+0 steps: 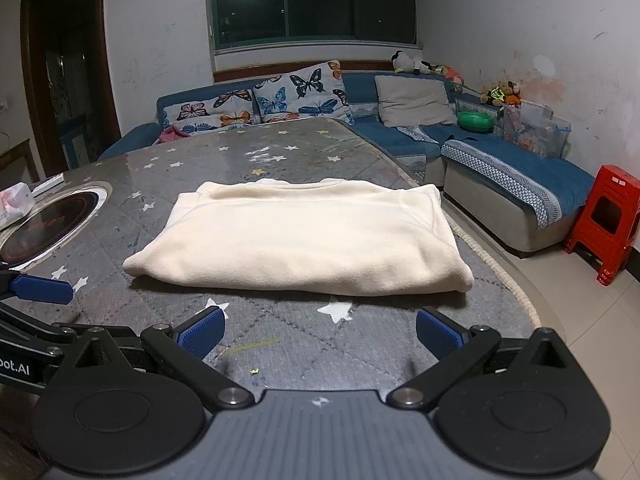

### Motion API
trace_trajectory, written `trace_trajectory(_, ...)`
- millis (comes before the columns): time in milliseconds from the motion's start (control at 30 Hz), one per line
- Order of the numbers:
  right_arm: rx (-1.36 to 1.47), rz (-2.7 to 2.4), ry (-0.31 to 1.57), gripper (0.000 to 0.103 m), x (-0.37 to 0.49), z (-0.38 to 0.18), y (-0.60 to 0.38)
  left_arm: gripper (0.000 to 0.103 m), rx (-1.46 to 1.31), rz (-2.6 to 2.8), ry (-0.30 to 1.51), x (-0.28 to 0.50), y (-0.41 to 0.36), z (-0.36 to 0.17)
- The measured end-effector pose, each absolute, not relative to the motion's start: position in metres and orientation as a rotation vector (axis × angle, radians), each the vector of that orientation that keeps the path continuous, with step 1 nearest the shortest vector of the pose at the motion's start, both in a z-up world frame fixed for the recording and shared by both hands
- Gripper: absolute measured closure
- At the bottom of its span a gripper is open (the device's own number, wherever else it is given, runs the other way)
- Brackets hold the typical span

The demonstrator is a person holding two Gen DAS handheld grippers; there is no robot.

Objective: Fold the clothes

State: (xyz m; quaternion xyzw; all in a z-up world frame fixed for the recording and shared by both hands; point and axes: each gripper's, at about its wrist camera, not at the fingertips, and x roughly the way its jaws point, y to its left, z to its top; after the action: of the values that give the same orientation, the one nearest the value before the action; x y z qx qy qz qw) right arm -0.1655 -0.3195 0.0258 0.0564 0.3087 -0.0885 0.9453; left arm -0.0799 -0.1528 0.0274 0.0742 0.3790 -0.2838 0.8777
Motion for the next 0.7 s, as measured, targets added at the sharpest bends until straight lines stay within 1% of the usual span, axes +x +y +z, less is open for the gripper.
trace_trajectory(700,0.121,-0.170,0.638,0.000,-0.1579,0.0239,-0.3183,0.000,0.151,-0.591,0.802,-0.0727,-0.1546,0.0274)
